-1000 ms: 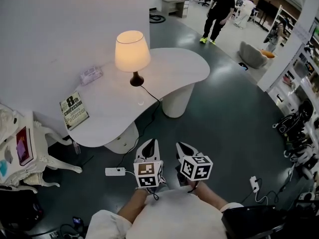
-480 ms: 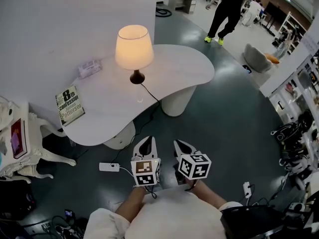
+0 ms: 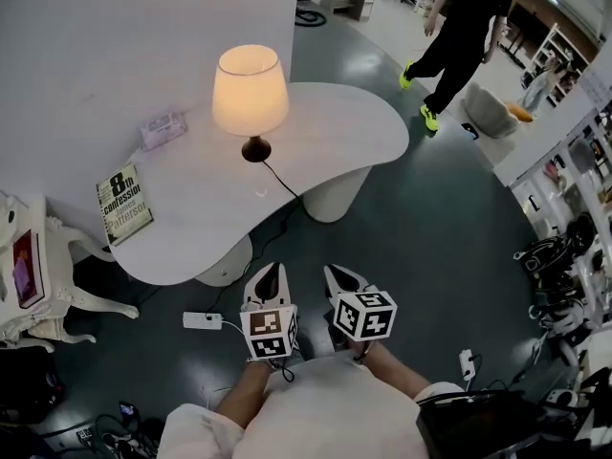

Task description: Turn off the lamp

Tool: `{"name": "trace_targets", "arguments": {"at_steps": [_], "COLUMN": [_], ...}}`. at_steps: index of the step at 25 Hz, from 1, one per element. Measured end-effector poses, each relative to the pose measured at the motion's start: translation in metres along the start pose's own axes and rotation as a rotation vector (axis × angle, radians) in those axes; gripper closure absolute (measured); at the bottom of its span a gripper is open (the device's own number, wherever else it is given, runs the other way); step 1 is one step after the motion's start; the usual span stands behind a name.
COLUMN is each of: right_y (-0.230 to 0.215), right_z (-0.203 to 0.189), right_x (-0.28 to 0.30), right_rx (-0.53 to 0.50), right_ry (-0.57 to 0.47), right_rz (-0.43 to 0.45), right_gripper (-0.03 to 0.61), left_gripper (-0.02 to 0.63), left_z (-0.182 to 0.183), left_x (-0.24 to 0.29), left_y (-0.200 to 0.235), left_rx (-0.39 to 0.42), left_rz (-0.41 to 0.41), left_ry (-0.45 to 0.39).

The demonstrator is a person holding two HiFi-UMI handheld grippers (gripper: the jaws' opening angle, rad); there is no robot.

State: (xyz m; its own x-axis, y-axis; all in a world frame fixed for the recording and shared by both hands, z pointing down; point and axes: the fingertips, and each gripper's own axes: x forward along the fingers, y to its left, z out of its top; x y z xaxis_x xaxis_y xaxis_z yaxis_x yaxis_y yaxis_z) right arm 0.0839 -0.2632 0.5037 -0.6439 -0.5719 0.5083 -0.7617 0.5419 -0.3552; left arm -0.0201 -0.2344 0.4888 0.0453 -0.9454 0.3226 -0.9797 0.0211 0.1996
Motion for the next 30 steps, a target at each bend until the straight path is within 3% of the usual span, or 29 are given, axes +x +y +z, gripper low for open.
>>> {"name": "trace_targets", "arguments": {"at_steps": [10,22,30], "right_y": [-0.03,-0.053,-0.073], "right_z": [0.019,0.095,0.113], "right_x": [0.023,0.081,0.103], "right_rx": [0.007,-0.088,-0.12], "right_ry": [0.02,0.082,0.113], "right_rz": [0.031,0.187,0.247], "right_gripper": [0.58,0.58,0.58], "left_gripper": [0.606,0.606,0.606], "left_z": [0.004,0.043,0.037], "left_x": [0.024,0.072,0.083], "left_y": [0.0,-0.001,-0.005], "left_rx": [-0.003,-0.104,-0.141], "left_rz": [0.067,0.258,0.364], "left_ry": [0.005,-0.026,-0.033]}}
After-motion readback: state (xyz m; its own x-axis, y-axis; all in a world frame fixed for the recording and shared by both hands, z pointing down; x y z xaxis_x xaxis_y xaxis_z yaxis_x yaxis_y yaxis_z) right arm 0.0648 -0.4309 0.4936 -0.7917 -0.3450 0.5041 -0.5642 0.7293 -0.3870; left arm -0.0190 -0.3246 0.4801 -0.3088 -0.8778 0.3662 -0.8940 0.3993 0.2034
